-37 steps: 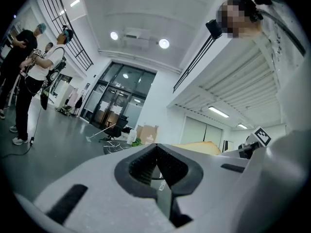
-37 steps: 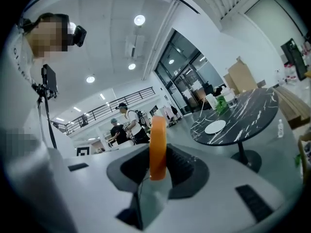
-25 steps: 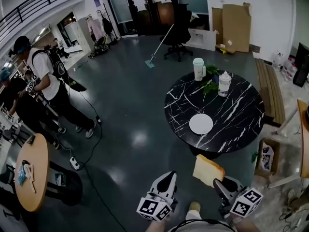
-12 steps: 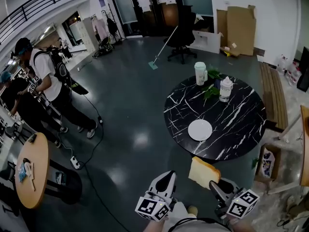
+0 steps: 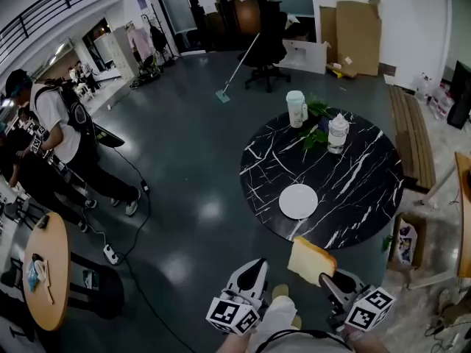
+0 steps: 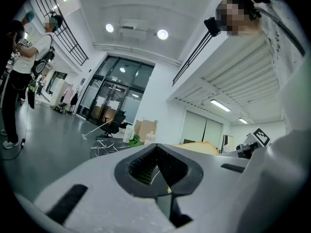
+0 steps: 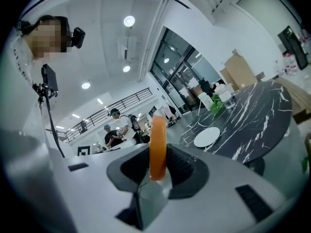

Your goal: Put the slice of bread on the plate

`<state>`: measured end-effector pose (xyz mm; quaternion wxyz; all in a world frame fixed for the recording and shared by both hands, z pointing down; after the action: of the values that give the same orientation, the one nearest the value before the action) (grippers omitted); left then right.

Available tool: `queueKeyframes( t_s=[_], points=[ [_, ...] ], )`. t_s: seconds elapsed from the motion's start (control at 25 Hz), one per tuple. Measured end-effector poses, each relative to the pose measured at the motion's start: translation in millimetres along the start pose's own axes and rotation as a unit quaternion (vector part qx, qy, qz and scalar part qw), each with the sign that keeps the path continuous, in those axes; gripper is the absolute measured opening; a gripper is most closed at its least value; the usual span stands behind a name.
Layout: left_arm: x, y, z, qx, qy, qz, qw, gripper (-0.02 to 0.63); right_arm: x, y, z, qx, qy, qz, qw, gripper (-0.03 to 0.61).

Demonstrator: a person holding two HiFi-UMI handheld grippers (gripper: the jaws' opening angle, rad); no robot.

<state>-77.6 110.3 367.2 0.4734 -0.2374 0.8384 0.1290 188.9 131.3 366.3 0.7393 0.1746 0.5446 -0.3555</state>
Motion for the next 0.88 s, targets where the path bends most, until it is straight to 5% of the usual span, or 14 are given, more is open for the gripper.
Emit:
queueKeyframes(
  t_s=[0.88],
  points=[
    [14,-145,-69,-0.075,-0.004,-0.039,0.9964,0.008,16,-91,74,-0.067,-0.054,-0.009,0.996,0.091]
  ],
)
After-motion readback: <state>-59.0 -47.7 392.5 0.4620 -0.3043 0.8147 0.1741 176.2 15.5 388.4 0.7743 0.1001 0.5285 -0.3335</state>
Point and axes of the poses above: the fingertips, and each gripper's own axes: y backward along the fingers, z to its right, x out of its top, the point moved 9 cm from there along y, backward along the fingers, and after that the axes turned 15 degrees about y, right-handed, at the moved point
